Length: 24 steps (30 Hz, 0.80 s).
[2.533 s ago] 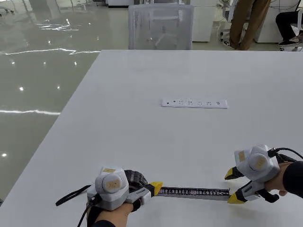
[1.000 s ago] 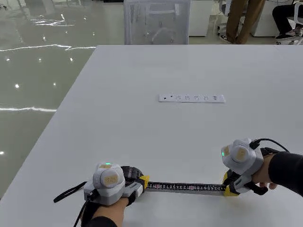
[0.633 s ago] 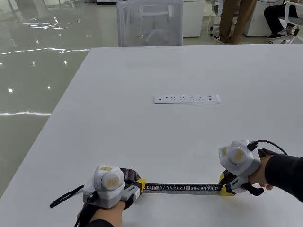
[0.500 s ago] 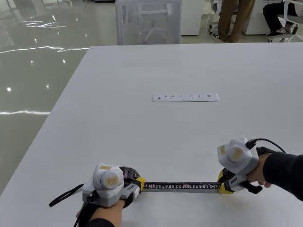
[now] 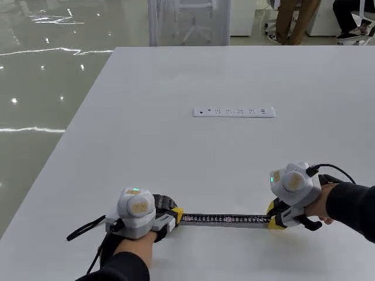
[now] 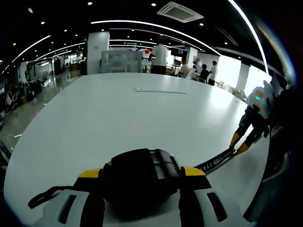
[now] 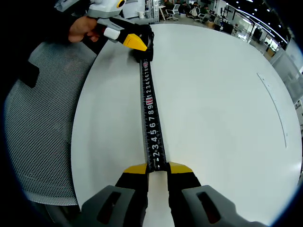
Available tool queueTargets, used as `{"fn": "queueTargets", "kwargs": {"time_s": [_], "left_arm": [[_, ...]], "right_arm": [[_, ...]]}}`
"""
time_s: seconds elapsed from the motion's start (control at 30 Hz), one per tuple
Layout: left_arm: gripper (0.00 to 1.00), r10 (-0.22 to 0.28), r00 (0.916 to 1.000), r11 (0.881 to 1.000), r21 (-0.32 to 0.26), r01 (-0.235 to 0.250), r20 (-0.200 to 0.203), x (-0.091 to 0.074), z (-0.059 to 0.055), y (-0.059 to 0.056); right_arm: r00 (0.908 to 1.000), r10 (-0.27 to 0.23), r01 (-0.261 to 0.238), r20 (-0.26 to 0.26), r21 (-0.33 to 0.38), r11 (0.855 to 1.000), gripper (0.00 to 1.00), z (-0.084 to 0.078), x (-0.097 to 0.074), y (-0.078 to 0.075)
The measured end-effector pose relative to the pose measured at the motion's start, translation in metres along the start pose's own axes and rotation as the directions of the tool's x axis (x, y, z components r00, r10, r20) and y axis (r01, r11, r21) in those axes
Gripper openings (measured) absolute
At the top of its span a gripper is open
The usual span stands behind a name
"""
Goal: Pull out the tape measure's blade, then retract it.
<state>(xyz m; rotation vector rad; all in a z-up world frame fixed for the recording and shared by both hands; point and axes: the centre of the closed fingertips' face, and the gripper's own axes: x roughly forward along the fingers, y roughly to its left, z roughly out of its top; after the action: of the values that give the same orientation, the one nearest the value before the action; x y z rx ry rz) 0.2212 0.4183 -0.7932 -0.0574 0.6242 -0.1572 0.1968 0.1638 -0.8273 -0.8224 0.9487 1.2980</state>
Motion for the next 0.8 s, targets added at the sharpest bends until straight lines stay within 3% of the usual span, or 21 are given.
{"fn": "queueTargets", "kwargs": {"time_s": [0.47,0.8], "left_arm": [[0.6,-0.01,0.9999,1.0,-0.005,0.01,-0.005,0.0,0.0,-0.001],[0.6,-0.009,0.9999,1.0,-0.008,0.009,-0.005,0.0,0.0,-0.001]], "right_arm": [[1.0,0.008,-0.008,-0.001,0.004,1.0,0.11,0.006,0.004,-0.002],[0.9997,0.003,-0.002,0.024,-0.014,1.0,0.11,0.02,0.009,-0.003]]}}
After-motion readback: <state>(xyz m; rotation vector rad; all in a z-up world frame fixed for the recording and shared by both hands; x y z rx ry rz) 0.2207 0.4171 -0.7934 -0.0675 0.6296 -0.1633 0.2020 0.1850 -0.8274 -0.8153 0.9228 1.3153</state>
